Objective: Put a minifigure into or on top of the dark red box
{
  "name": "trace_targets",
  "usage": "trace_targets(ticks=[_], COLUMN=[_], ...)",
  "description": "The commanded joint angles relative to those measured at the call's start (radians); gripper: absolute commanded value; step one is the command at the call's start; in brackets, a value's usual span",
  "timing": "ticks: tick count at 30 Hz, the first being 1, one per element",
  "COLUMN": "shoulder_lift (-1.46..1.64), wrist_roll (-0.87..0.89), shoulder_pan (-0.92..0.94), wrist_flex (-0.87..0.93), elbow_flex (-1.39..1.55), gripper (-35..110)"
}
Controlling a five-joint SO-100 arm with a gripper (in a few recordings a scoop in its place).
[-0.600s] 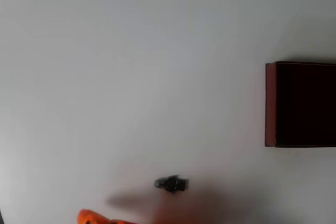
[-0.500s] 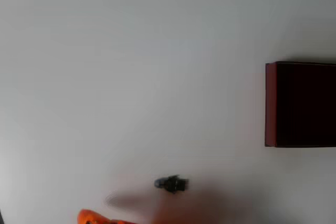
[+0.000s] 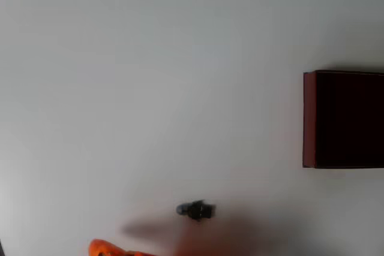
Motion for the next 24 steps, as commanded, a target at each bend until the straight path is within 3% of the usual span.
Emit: trace_targets(ticks=[1,19,22,24], shoulder_lift=[0.003,0.003,0.003,0.003], wrist_roll=[-0.021,-0.021,-0.060,0.009], shoulder_pan=[-0.023,-0.025,-0.083,-0.152], wrist_flex=[0.018,0.018,-0.006,-0.008], elbow_flex=[-0.009,-0.009,-0.015,-0.057], gripper=[0,0,0,0])
